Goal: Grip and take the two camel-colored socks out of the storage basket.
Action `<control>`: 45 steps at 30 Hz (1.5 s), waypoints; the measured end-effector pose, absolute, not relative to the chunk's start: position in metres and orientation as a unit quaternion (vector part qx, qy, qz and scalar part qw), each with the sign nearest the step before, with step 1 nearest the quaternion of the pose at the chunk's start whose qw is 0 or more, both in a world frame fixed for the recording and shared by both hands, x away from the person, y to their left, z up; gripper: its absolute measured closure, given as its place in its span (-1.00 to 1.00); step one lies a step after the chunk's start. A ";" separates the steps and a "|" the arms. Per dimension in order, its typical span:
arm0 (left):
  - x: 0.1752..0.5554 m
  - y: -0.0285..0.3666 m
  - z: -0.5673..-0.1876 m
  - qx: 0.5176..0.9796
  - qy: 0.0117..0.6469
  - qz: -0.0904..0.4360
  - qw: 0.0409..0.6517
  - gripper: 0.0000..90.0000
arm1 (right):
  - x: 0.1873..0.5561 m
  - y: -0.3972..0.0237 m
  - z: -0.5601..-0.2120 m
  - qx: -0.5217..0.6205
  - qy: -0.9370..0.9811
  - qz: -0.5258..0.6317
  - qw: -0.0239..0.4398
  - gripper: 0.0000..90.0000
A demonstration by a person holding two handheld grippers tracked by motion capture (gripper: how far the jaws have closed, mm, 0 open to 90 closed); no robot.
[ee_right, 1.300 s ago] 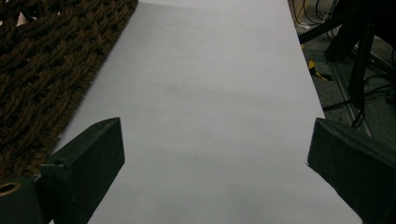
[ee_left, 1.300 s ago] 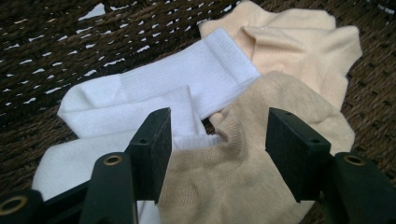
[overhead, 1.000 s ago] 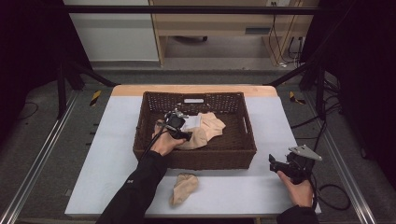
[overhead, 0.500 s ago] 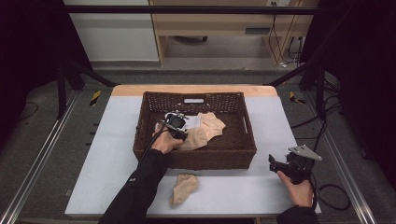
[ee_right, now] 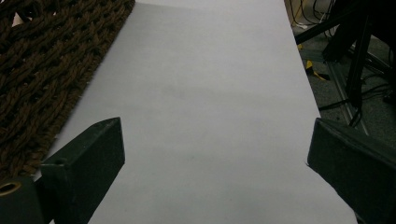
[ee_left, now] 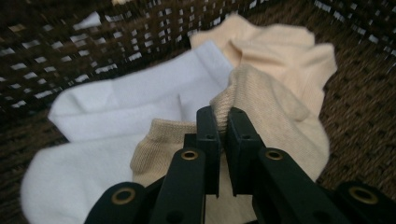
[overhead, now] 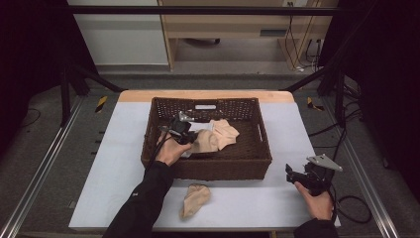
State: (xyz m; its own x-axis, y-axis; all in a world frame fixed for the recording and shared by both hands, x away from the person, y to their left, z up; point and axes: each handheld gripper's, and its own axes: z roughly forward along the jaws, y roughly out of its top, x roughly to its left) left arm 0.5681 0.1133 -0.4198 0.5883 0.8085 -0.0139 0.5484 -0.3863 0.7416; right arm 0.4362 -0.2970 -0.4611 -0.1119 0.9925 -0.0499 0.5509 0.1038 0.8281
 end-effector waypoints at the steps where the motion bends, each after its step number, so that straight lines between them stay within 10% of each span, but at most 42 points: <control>1: 0.566 0.115 -0.418 0.809 0.415 0.185 0.373 0.87 | 0.436 -0.297 -0.461 0.580 0.666 0.335 0.329 -0.91; 45: 0.464 0.155 -0.307 0.682 0.298 0.262 0.615 0.88 | 0.434 -0.298 -0.458 0.580 0.658 0.341 0.338 -0.91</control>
State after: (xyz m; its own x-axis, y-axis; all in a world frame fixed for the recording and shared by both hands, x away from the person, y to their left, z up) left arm 0.4643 0.1549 -0.3070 0.6848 0.7287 -0.0094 0.0845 -0.0667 0.9942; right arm 0.4344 -0.2984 -0.4582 -0.0990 0.9938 -0.0497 0.5325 0.0951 0.8410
